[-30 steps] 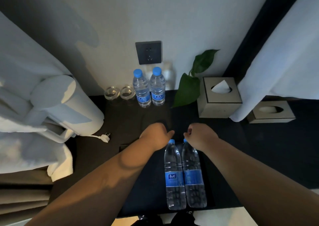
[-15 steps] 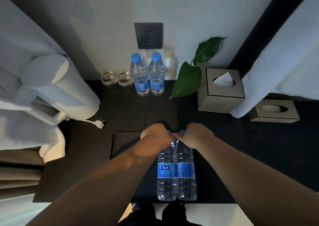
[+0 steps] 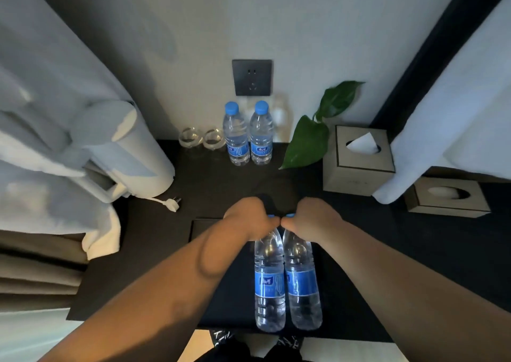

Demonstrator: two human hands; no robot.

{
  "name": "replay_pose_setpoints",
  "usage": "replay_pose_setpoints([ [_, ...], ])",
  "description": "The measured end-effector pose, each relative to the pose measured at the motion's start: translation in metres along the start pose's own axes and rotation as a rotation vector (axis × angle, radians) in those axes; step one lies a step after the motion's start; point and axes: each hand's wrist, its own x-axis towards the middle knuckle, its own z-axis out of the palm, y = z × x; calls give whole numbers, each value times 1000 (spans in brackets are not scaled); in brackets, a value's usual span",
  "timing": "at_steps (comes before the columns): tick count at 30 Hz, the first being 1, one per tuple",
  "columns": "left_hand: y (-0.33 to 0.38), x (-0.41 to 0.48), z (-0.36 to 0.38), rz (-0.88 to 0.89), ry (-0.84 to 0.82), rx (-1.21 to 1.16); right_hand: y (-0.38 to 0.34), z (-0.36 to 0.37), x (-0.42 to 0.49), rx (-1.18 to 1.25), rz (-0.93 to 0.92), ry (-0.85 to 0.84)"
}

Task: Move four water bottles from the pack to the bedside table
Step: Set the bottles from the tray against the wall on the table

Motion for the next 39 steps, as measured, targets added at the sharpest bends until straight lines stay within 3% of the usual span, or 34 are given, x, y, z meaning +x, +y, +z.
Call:
replay_pose_setpoints([
  [6,8,-30,-54,28,240,29,-28,-38,-25,-115,-146,131],
  [15,4,-57,-113,188,436,171,-59,-79,-42,26,-212,316],
  [21,0,-59,-159,155,490,111,-91,-94,-47,222,-310,436],
  [28,-9,-45,-161,146,494,243,-113,-90,-40,100,-382,496],
  [39,-24,-25,-146,209,465,168,-105,-71,-15,59,-367,473],
])
